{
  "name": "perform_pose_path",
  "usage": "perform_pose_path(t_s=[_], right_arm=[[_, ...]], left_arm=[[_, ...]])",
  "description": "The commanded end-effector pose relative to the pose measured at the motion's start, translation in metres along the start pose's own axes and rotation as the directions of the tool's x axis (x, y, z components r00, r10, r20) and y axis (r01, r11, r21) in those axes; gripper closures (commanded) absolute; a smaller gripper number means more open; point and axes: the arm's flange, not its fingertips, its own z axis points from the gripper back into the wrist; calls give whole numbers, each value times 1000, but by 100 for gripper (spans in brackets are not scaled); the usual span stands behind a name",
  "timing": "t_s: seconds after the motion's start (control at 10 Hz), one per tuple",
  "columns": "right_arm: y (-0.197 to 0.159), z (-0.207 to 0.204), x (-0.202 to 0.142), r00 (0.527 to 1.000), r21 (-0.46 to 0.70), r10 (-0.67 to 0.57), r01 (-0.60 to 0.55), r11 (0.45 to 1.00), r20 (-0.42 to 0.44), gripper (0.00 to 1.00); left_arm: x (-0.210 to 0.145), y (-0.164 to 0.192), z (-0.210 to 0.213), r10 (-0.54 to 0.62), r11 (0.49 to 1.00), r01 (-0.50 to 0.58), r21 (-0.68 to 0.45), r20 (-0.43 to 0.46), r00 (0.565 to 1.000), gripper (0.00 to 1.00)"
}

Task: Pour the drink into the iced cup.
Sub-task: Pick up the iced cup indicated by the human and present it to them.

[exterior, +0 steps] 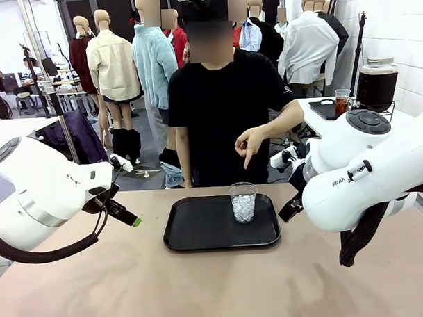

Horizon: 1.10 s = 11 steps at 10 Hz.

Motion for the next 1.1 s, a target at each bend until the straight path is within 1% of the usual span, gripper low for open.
perform_pose_path(t_s=[0.0, 0.1, 0.3, 0.4, 0.5, 0.6, 0.7, 0.8, 1.0], right_arm=[[0, 0, 0, 1000, 0, 0, 0, 1000, 0, 0], [-15, 10, 3, 998, -1, 65, -65, 998, -3, 0], [-51, 27, 18, 987, 13, 146, -145, 989, -71, 0], [-68, 31, 28, 964, 49, 242, -238, 970, -111, 0], [-87, 29, 37, 926, 108, 338, -323, 940, -167, 0], [-100, 25, 43, 887, 164, 429, -404, 900, -169, 0], [-108, 21, 46, 825, 242, 558, -526, 816, -91, 0], [-117, 15, 48, 803, 255, 595, -568, 783, -40, 0], [-129, -1, 43, 777, 253, 617, -626, 737, 125, 0]], left_arm=[[0, 0, 0, -8, 1000, 8, 11, 3, 1000, 0], [0, 0, 0, -8, 1000, 8, 11, 3, 1000, 0], [0, 0, 0, -8, 1000, 8, 11, 3, 1000, 0], [0, 0, 0, -8, 1000, 8, 11, 3, 1000, 0], [0, 0, 0, -8, 1000, 8, 11, 3, 1000, 0], [0, 0, 0, -8, 1000, 8, 11, 3, 1000, 0], [0, 0, 0, -8, 1000, 8, 11, 3, 1000, 0], [0, 0, 0, -8, 1000, 8, 11, 3, 1000, 0], [0, 0, 0, -8, 1000, 8, 11, 3, 1000, 0]])
